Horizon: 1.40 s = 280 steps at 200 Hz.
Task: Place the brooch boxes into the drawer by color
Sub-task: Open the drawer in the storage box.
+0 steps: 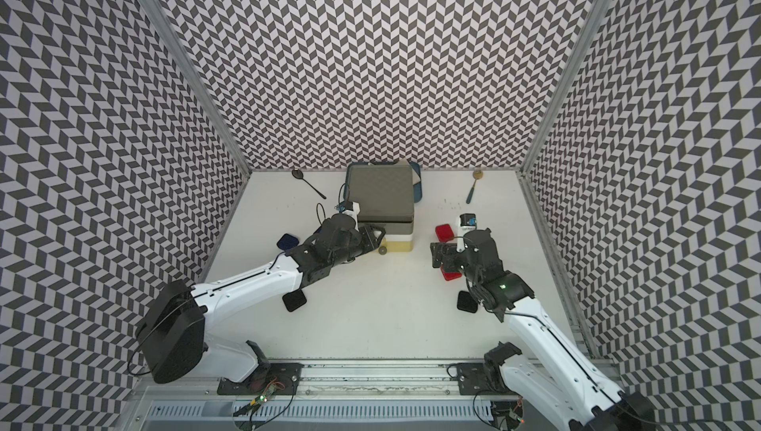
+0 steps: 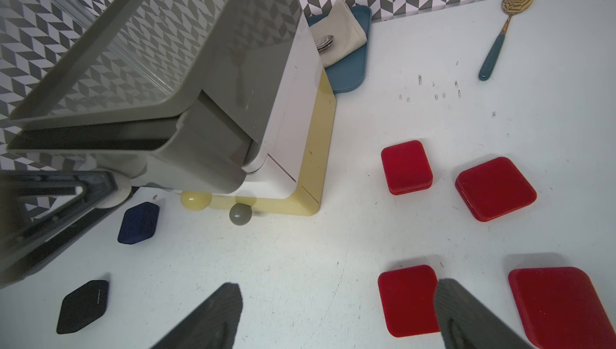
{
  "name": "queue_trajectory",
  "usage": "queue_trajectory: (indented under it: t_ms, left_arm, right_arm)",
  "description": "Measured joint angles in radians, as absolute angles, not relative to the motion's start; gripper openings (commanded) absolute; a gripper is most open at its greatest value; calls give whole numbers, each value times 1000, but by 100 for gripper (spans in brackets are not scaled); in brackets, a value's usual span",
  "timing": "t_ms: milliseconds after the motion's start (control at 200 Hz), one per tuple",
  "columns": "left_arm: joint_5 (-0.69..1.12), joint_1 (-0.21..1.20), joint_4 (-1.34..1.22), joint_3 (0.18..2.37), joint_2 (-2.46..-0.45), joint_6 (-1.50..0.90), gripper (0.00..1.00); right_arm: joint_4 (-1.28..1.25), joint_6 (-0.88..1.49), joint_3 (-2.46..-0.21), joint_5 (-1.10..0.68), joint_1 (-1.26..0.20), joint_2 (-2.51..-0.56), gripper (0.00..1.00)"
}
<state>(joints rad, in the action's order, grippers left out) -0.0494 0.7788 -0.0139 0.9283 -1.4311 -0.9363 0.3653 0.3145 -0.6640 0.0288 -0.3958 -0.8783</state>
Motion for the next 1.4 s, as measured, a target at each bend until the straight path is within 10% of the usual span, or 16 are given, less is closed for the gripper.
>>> queue_trajectory:
  t_ms: [1297,1402]
  left_arm:
    - [-458,1225,126,730,-1168,-1196,12]
    - [-468,1226,125,714,-1154,-1199,28]
  right_arm:
    - [446,322,-682,-7,-396,-776,96]
    - [448,327,-682,2,-396,-785,97]
